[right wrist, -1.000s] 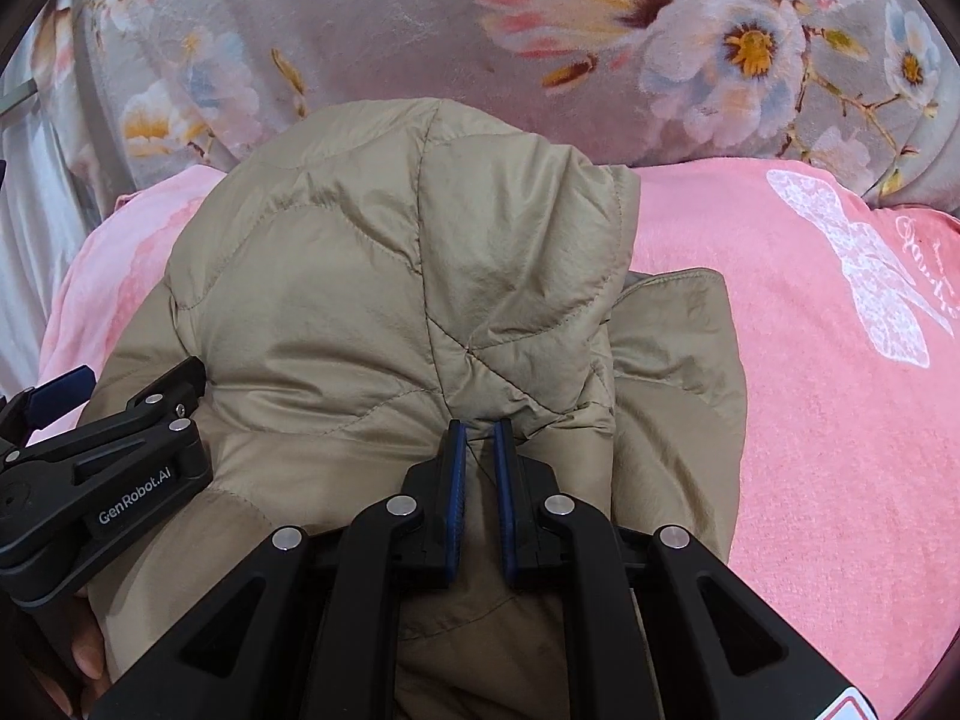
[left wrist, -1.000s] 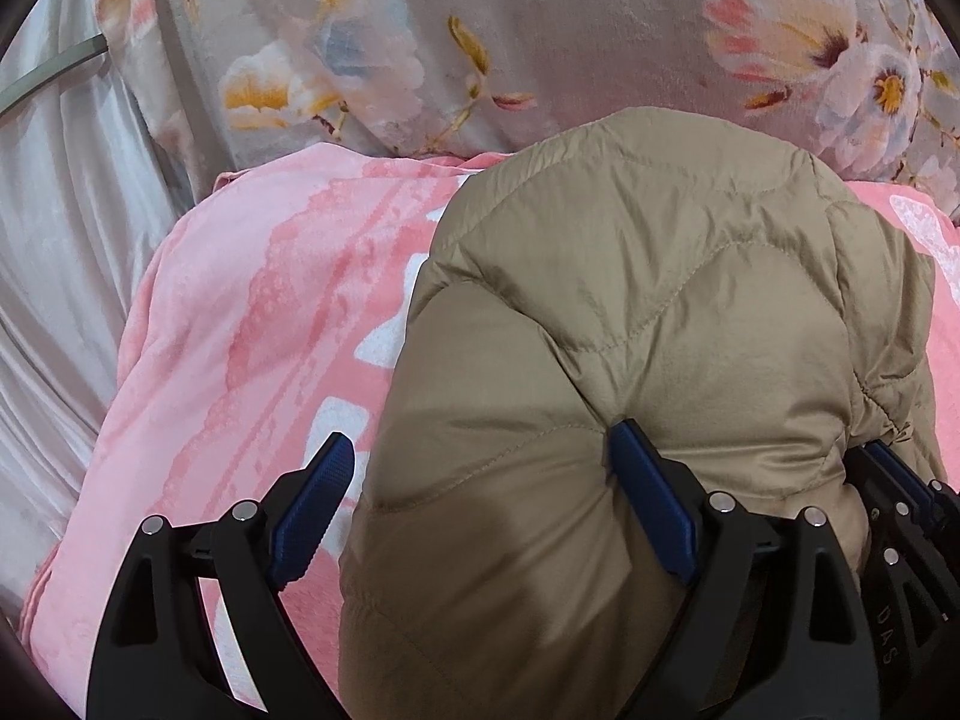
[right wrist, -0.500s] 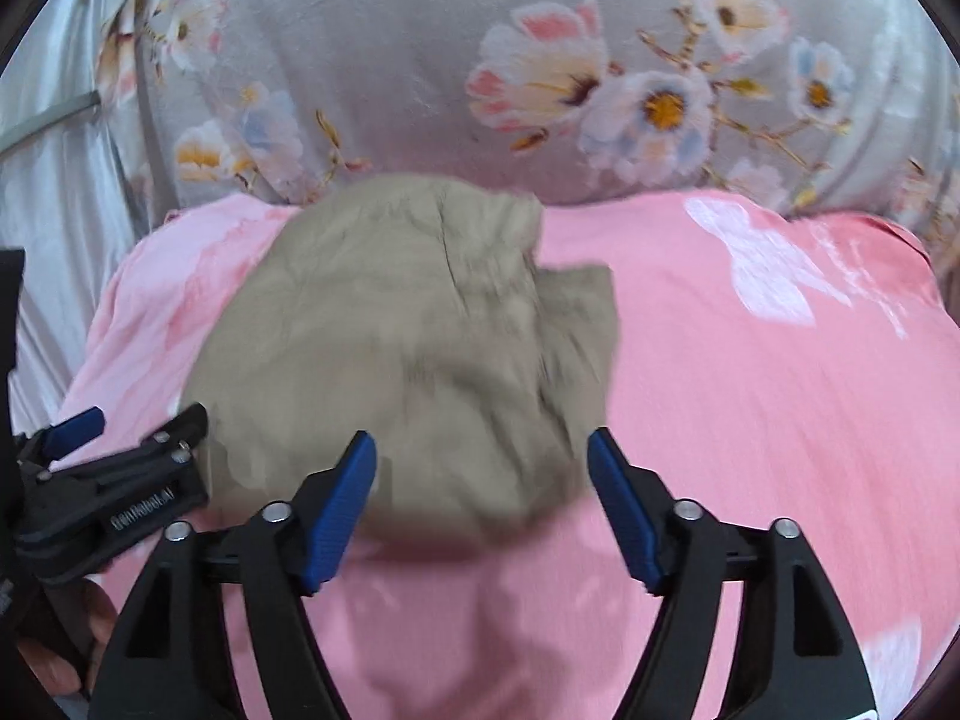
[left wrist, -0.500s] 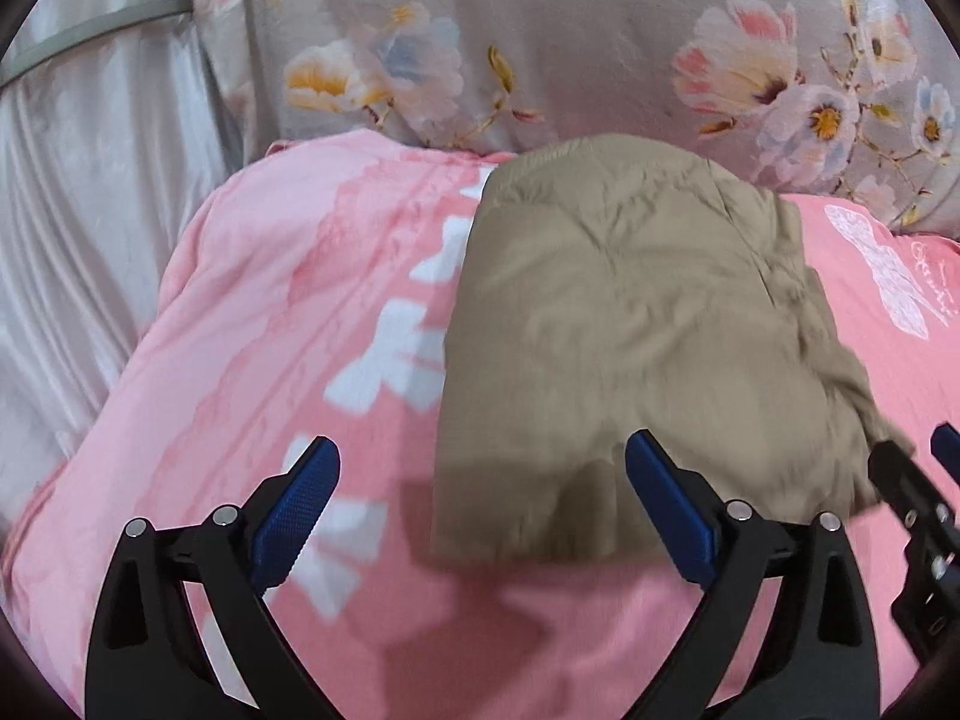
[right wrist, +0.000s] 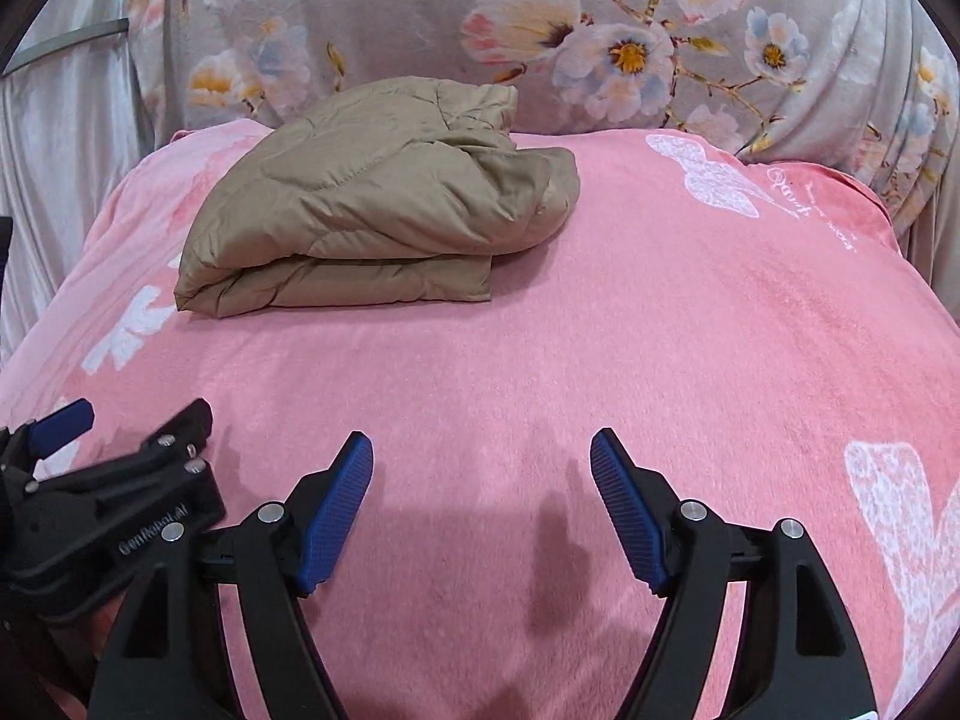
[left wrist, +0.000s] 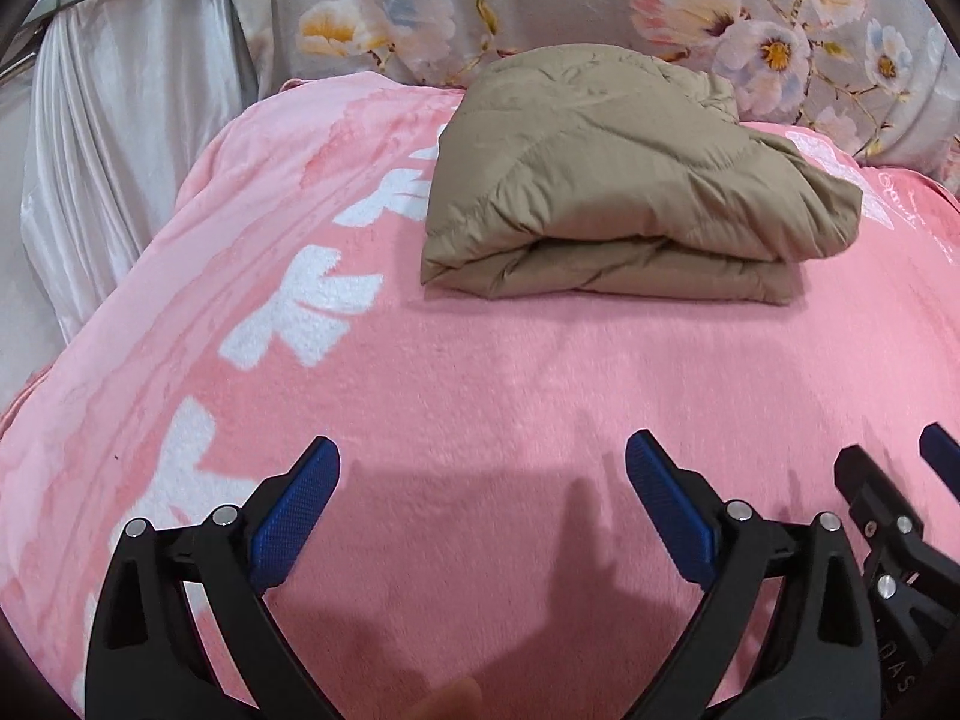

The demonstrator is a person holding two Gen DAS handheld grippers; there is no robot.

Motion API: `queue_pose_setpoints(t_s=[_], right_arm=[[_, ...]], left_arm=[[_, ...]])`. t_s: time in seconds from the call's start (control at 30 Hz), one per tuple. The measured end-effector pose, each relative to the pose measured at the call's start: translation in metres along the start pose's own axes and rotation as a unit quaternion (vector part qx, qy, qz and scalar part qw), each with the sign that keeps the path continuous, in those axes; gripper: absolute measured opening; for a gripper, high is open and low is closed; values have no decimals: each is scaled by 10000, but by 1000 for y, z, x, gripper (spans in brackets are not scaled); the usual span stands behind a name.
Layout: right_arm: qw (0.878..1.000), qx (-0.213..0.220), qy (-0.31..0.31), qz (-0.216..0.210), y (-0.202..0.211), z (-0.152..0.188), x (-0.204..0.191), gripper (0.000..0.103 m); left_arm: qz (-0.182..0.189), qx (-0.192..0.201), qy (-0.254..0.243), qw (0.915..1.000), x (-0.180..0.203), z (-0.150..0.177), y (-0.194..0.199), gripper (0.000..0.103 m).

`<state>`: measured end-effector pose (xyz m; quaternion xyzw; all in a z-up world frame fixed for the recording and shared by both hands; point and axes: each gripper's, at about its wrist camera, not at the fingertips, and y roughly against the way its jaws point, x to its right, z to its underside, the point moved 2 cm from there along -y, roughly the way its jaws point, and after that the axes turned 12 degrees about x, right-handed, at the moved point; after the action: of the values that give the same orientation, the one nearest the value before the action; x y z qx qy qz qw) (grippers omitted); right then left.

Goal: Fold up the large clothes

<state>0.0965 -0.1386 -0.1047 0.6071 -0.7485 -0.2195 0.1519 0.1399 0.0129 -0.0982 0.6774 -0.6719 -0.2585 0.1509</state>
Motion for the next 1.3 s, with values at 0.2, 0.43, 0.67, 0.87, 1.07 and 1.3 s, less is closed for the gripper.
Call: queue_pose_setpoints(t_s=[0.2, 0.43, 0.67, 0.87, 1.07, 1.3], right_arm=[[9999, -90, -60, 48, -2, 5, 3, 76], [9996, -166, -212, 1, -4, 7, 8, 76], [9997, -122, -187, 23, -2, 8, 7, 76], [9999, -55, -104, 68, -1, 6, 6, 76], [9999, -17, -51, 90, 1, 6, 3, 76], [9999, 5, -40, 108, 2, 6, 1, 76]], left_arm=[[2, 15, 114, 9999, -4, 5, 0, 94], [-71, 136, -30, 9999, 2, 6, 4, 94], [-144, 201, -70, 9997, 2, 5, 6, 94], [-162, 248, -133, 9995, 3, 5, 7, 94], [-166, 269, -151, 9994, 3, 5, 8, 94], [-169, 311, -222, 9991, 5, 5, 10, 94]])
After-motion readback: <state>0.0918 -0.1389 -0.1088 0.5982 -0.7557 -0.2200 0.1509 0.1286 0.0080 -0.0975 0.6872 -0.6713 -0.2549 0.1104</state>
